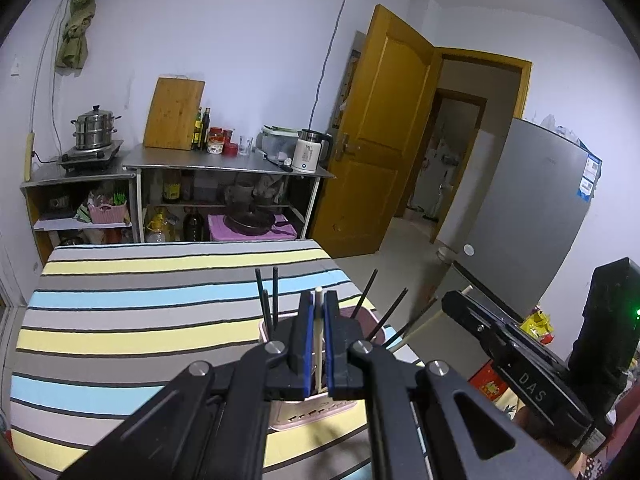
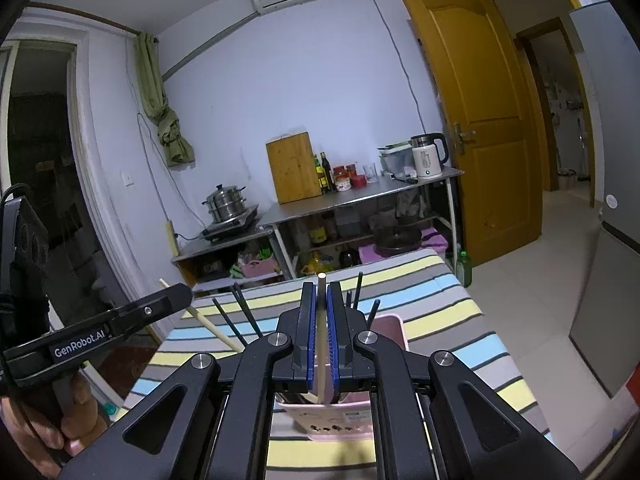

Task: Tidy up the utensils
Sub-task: 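Lower the chopsticks into the basket and open both grippers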

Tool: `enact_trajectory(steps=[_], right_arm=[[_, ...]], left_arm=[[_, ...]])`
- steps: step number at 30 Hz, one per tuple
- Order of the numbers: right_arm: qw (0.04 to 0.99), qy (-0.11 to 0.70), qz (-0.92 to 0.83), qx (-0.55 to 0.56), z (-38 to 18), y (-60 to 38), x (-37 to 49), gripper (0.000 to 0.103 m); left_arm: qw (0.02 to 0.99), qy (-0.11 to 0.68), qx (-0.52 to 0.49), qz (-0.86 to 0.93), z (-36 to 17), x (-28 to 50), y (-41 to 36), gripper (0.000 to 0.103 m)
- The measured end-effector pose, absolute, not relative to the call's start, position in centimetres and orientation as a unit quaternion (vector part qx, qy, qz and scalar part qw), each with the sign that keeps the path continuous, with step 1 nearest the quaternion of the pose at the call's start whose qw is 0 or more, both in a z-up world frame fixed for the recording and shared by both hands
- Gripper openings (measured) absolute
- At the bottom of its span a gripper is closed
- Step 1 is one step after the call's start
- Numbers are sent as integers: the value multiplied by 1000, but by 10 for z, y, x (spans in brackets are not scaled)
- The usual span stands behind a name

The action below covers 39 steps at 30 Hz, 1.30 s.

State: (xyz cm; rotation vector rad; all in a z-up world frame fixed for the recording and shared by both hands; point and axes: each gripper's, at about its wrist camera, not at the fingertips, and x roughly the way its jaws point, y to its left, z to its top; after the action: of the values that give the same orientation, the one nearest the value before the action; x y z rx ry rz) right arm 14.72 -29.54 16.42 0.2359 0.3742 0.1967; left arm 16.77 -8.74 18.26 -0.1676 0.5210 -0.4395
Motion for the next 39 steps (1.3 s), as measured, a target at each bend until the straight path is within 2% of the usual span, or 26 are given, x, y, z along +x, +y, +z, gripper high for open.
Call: enact_trajectory(steps=[30,35,39], right_arm=[[948,280,98,114,89,-282,179,6],[954,261,100,106,95,-282,165,18],[957,252,100,104,100,-284,156,19]], left_arm=[[916,333,-85,-206,113,199,-84,6],[919,323,-82,-212,116,189,-84,13],[923,311,-79,-212,118,177,-81,14]])
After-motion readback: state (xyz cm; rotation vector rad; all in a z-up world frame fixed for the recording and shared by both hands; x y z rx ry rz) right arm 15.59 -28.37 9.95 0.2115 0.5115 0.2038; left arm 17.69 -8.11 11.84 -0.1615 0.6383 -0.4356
